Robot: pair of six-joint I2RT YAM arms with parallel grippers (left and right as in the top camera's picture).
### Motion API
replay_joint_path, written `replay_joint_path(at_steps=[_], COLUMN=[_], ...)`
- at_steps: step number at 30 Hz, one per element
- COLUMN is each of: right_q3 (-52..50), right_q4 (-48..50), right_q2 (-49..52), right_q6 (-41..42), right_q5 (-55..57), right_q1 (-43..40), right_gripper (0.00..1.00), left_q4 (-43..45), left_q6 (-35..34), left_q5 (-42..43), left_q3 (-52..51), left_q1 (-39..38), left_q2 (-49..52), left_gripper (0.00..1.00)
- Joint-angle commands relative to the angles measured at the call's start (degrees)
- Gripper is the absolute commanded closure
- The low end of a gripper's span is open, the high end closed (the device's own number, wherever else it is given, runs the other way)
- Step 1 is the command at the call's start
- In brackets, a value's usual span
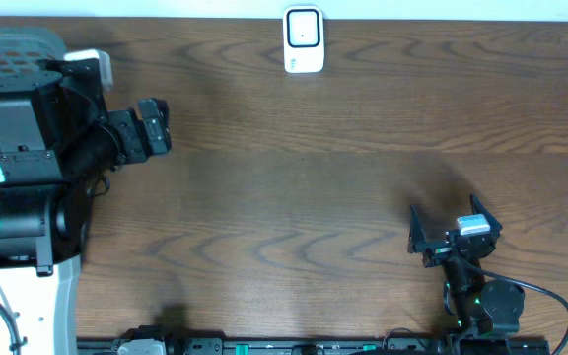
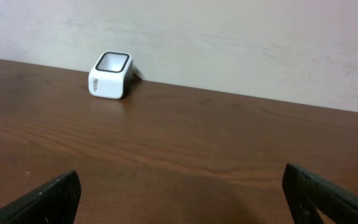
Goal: Scan the item barcode
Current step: 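Raise the left gripper and move it over the grey basket, then lower the left gripper into the basket and grasp the green-capped bottle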
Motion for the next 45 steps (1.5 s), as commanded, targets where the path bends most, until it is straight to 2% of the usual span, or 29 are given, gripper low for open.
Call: replay_joint_path(at_steps=[1,4,16,24,33,45], right_q3=[-0.20,-0.20,-0.20,-0.20,-0.20,-0.20], right_q4=[-0.09,-0.09,-0.09,-0.09,-0.09,-0.09], right_q2=[-0.09,-0.09,-0.09,-0.09,-0.09,-0.09], right_q6=[0.66,0.66,0.66,0.66,0.66,0.66], right_q5=[0.26,0.26,0.26,0.26,0.26,0.26], right_q1=[0.50,0.50,0.50,0.50,0.50,0.50], right_gripper=[0.01,0.01,0.01,0.01,0.01,0.01], left_q4=[-0.11,-0.17,-1.36,-2.51,-1.07,-2.14], left_q6=[-0.59,-3.15,-12.09,-12.35,-12.33,-13.66], left_q5=[-4.39,-6.91,-6.93,-6.91,-6.95,-6.97], left_q3=[2.60,4.42,12.94,12.96,12.98,16.85], left_q1=[0.35,1.73,12.79,18.99,21.77,27.71], left_q2=[0.35,0.61,3.10,3.69,4.79,13.64], left_gripper=[0.02,0.02,0.02,0.02,0.02,0.02])
